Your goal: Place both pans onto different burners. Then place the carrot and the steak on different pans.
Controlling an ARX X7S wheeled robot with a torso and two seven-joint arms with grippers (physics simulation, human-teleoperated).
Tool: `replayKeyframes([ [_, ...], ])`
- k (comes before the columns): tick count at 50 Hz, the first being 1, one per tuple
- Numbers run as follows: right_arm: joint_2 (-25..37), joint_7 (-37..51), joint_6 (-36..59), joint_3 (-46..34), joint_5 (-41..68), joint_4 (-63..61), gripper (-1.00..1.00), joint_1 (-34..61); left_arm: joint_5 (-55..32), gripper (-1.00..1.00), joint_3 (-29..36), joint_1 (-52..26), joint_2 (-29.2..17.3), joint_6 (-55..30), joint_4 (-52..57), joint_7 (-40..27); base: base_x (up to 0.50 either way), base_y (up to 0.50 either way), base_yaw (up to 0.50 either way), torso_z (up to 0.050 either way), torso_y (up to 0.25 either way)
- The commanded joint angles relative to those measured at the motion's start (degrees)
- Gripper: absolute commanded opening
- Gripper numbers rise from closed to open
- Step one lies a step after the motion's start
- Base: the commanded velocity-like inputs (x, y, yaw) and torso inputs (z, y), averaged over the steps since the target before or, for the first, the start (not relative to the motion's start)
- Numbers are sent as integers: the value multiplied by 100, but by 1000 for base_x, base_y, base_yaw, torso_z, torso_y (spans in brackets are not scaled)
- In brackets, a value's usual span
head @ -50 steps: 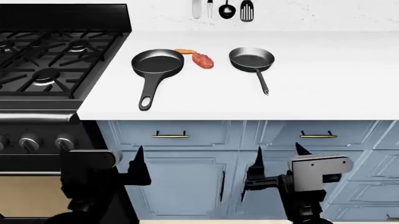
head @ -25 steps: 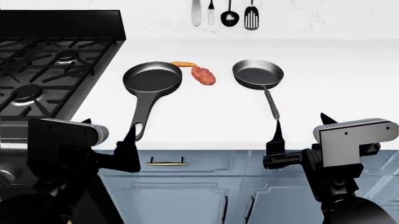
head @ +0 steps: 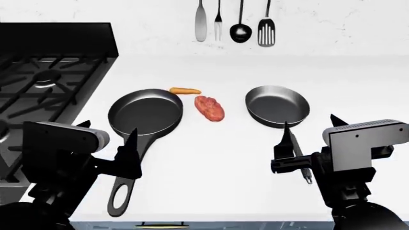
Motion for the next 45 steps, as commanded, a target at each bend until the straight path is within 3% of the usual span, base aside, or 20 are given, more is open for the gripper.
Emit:
replayKeyframes([
  [1,8,32,-13,-23,-1,13,100,-23,12,100,7,54,-34,51,-2,4,500,0,0,0,0],
  [10,-38,98,412,-38,102,91,100,232,84,100,111,141,-7,125,-33,33,80,0,0,0,1],
  [14,-175,55,1414,16,418,439,100,816,110,100,124,179,-5,165,-49,42,0,0,0,0,0],
  [22,-266,-34,2185,-268,558,1280,100,1641,22,100,79,224,-17,174,-1,10,0,0,0,0,0],
  [45,-340,-203,2045,-729,517,2612,100,2006,-88,100,-41,300,-67,287,70,-47,0,0,0,0,0],
])
